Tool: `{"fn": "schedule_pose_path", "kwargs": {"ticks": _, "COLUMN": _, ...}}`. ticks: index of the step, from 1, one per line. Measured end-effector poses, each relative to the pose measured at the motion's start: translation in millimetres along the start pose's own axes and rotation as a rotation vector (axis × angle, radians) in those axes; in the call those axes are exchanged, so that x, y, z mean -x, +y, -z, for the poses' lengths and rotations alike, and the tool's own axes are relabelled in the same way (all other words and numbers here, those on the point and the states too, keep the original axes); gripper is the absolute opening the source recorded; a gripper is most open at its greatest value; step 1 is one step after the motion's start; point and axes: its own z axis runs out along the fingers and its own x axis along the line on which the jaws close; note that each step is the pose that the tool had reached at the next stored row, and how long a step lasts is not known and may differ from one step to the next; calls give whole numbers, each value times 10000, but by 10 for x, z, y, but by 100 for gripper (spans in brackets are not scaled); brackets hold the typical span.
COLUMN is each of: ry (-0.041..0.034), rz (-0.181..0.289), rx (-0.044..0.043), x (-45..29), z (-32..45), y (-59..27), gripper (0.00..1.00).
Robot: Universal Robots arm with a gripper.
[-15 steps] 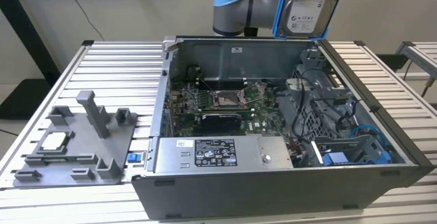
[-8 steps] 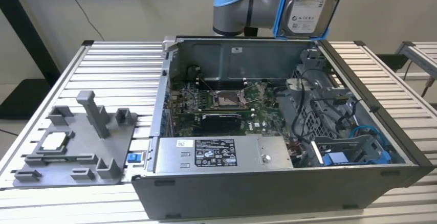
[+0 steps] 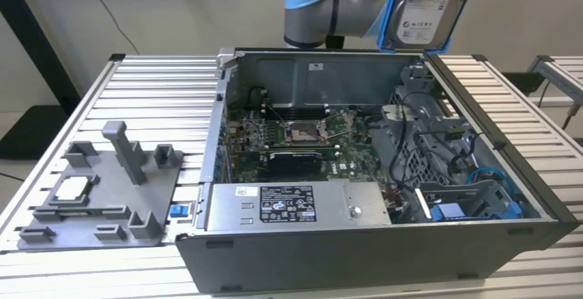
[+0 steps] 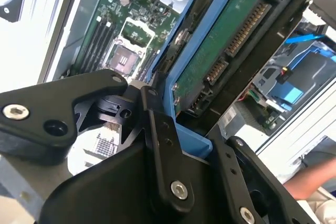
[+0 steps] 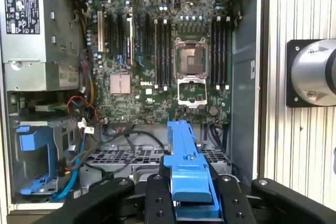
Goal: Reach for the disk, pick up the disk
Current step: 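Pick up the disk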
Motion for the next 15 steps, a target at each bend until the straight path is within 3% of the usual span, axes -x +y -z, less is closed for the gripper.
{"fn": "schedule_pose_path", "kwargs": {"ticks": 4, "ry": -1, "rz": 0, "rx": 1, "x": 4, "z": -1, "y": -75, "gripper": 0}}
{"fn": "schedule_pose_path", "kwargs": {"ticks": 15, "ry": 0, "rz": 0, "rx": 2, "x": -1, "z": 0, "y": -77, "gripper": 0}}
